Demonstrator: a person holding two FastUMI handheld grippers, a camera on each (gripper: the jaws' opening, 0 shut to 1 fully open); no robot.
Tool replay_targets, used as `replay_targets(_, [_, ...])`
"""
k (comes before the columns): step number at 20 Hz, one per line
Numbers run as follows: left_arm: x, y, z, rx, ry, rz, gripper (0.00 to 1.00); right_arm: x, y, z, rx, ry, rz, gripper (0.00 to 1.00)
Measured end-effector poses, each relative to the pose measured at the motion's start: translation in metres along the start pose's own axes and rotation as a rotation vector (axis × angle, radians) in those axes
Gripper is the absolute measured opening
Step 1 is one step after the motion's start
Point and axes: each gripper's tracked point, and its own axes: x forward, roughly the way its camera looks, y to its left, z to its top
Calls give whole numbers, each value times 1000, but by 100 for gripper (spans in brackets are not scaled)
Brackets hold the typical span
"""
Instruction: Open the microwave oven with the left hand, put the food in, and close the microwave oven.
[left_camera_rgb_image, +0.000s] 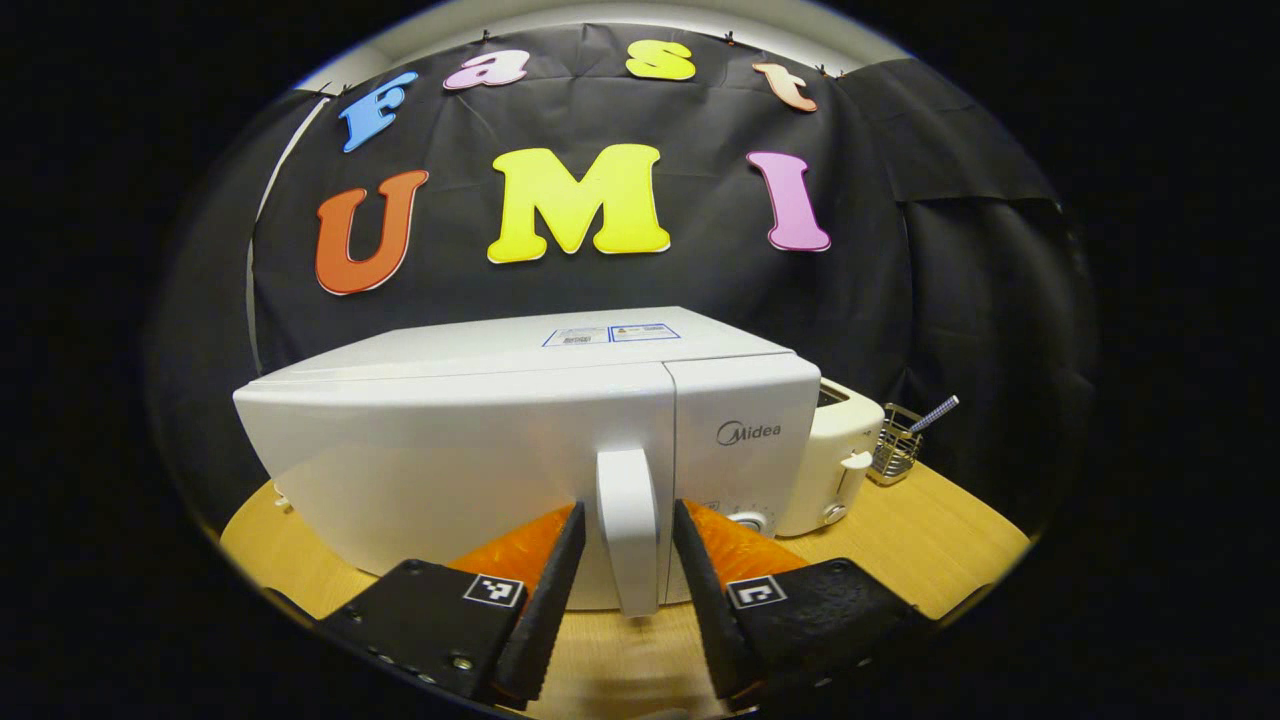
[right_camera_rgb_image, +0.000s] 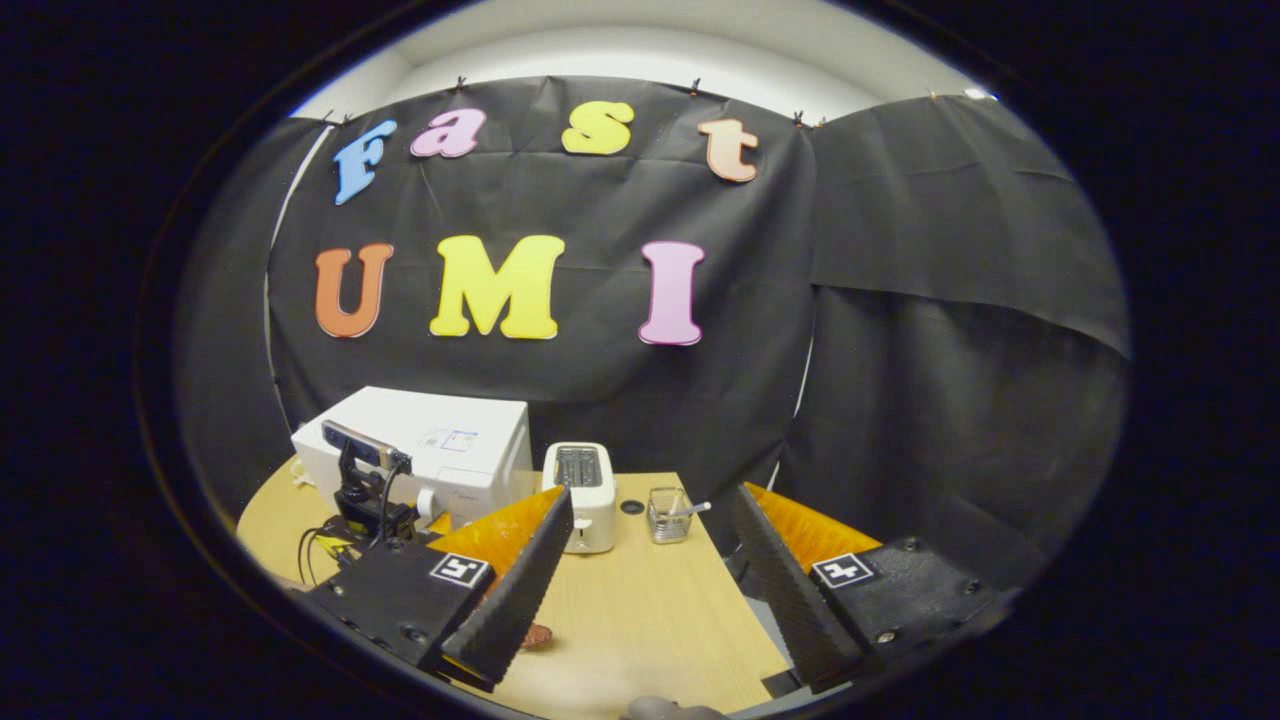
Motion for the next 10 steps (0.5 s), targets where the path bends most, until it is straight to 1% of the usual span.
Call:
replay_targets(2, [-1,-5,-2,-9,14,-14,28,3,0,0,3,1,7,100])
replay_targets(4, [0,-4,-3,-14,23,-16,24,3,2,1,4,-3,11,100])
replay_targets(5, [0,-3,-3,-16,28,-11,24,3,3,1,4,-5,14,100])
replay_targets(6, [-4,-3,-3,-29,35,-11,12,4,5,1,1,-5,18,96])
replay_targets(7, [-3,-4,-3,-38,35,-13,29,4,6,1,0,-3,21,100])
replay_targets(8, [-3,-4,-3,-38,39,-13,20,3,6,1,-1,-5,24,100])
replay_targets(10, [-3,-3,-4,-36,37,-10,20,2,6,2,-5,-7,26,100])
